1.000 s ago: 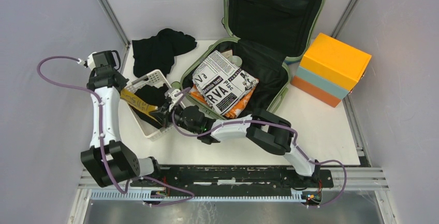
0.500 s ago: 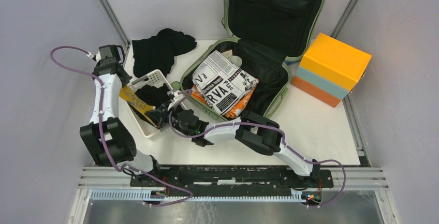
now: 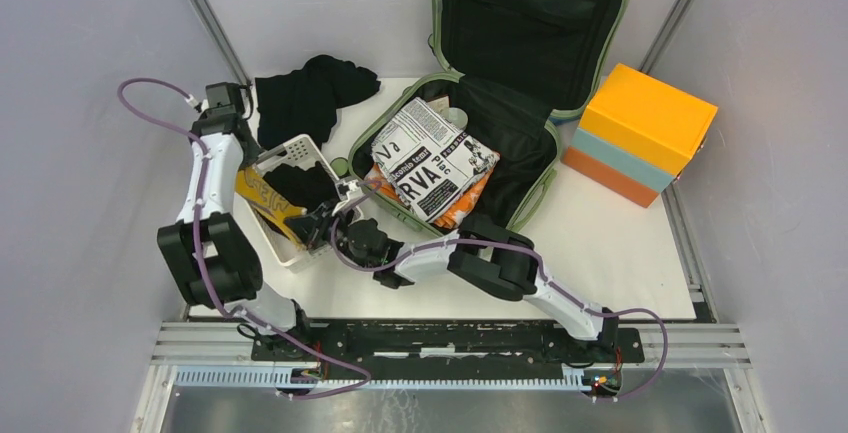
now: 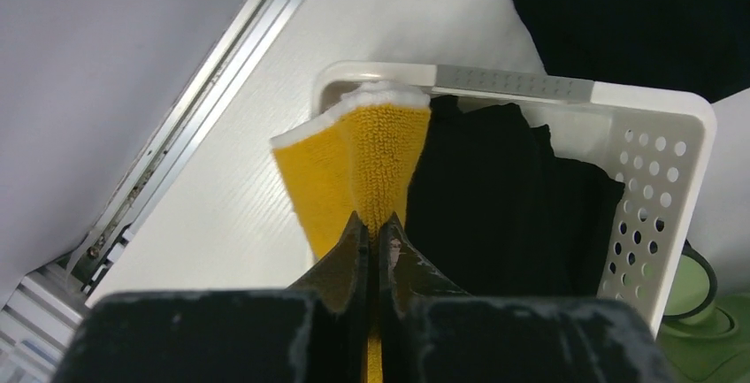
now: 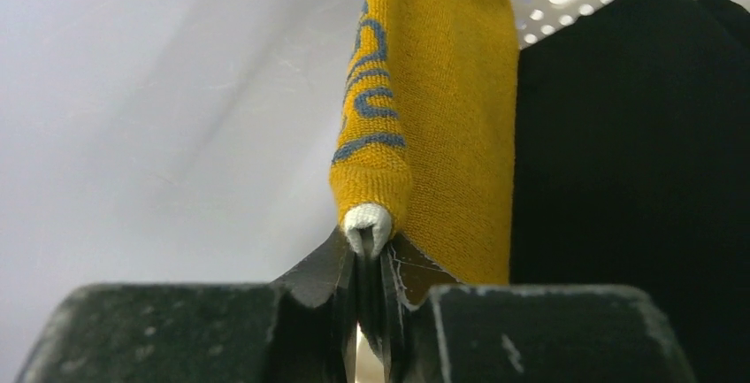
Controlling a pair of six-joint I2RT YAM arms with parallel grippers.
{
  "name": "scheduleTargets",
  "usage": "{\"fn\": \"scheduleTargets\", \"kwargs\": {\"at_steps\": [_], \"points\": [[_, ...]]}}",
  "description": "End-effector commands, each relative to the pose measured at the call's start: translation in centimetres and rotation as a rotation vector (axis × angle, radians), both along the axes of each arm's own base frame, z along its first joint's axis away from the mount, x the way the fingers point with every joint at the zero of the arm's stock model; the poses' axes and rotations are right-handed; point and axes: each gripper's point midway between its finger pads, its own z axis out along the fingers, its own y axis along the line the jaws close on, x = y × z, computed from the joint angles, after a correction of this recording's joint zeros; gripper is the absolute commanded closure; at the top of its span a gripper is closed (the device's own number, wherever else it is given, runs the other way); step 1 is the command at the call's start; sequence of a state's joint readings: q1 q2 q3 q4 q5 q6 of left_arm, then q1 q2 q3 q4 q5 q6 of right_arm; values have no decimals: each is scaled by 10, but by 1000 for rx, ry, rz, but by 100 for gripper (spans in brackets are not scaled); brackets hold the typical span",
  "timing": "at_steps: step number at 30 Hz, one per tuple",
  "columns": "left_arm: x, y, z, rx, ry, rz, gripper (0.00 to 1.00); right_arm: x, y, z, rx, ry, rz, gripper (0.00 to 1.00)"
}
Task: Open, take out, and arrange the luggage
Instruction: Adjust the clothes in the bin.
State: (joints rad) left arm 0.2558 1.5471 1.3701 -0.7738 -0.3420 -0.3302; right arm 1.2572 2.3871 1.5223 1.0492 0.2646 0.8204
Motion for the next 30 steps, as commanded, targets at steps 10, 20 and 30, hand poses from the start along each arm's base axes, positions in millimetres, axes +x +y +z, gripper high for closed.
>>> {"fn": "scheduleTargets", "kwargs": {"at_steps": [10,20,30], "points": [[61,-24,-26,132,91,-93,98,34,-18,-6,-11,8,-51,62],[85,-46,-40,120,108,-153,87,56,-82,15,-279,-186,-285,29],[93,-72,-42,44,93,-222,57,48,-127,48,-394,-371,-314,20]]}}
